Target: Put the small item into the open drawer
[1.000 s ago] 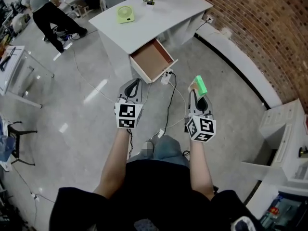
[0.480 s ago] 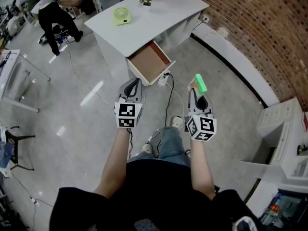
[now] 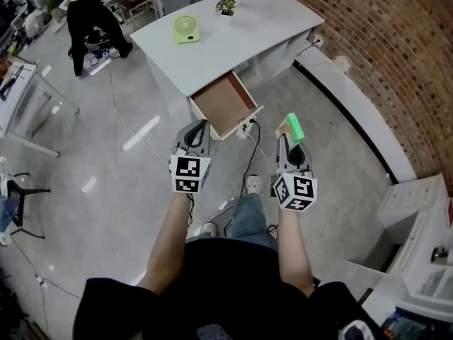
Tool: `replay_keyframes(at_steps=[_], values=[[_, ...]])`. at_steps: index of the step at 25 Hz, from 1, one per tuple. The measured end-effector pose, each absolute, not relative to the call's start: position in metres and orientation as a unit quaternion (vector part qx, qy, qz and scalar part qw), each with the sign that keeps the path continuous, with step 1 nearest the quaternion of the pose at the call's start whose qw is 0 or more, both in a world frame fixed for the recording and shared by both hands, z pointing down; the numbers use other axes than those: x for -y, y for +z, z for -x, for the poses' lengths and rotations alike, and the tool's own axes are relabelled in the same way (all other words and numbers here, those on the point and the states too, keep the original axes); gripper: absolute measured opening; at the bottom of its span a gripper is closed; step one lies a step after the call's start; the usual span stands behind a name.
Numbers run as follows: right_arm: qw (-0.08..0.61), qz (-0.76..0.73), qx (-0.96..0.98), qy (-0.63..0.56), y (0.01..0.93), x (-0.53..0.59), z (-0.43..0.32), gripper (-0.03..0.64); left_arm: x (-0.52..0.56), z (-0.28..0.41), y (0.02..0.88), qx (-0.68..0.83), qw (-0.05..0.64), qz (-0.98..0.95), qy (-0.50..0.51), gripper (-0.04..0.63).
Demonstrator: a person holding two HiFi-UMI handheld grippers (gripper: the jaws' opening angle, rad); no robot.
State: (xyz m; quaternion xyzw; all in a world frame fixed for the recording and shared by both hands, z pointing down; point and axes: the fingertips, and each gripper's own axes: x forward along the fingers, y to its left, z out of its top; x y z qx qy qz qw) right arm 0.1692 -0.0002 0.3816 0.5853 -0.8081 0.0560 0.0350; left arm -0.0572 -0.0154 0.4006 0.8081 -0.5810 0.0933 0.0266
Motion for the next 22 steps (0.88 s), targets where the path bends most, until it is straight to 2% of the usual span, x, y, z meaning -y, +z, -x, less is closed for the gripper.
replay_keyframes(at_steps=[13,22], values=[[0.072,-0.470,0.877,0.077,0.403,0.173,-0.185,0.084,0.131,0.022,0.420,0.661,0.061,-0.739,0.116,0.023],[0.103,-0.355,0.926,0.078,0.418,0.251,-0.177,0.084,0.178,0.006,0.422,0.725,0.077,-0.674,0.121,0.023]])
